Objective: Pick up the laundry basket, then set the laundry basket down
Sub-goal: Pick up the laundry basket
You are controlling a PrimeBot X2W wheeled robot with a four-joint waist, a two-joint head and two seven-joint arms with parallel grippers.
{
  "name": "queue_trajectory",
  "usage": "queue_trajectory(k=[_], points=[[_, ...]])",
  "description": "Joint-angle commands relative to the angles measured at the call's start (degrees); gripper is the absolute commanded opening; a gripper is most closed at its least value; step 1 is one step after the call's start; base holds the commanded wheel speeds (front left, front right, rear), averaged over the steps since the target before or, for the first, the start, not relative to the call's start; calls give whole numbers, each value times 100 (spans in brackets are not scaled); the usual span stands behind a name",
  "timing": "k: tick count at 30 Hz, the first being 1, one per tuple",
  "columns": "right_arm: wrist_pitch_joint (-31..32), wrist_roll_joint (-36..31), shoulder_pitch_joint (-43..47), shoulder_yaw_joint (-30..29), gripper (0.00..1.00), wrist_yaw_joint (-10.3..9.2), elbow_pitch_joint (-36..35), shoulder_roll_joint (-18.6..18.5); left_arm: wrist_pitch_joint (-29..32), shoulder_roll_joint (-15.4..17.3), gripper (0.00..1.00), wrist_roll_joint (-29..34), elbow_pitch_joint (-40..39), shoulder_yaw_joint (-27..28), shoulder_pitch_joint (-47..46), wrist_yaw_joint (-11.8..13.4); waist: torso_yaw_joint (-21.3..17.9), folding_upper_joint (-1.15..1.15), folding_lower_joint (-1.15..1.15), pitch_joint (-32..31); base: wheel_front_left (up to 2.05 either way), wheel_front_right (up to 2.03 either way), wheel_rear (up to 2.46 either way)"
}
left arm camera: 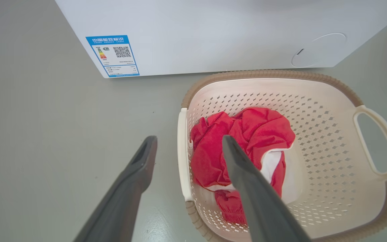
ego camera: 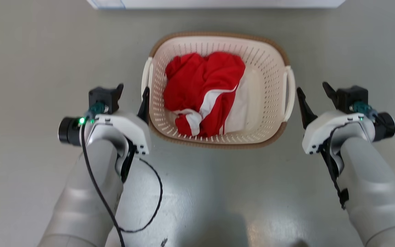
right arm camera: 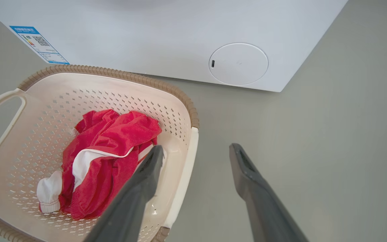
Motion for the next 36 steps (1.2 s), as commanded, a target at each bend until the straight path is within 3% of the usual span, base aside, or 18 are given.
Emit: queue_trajectory(k=[1,17,36], points=[[-24,70,-114,182,100,34,71,50,-5,121,100,-55,41,48,-190,12,68,0,0,265,0,0,0],[-244,204,-982,476,100,34,894,-41,-27,121,100,-388,949,-588,-1261,-20,91,0,0,926,0,0,0],[-260,365,-1561,710,100,34,1427,137,207,130,100,-351,1624,-1004,-2023,-30,-87,0,0,1373,0,0,0]])
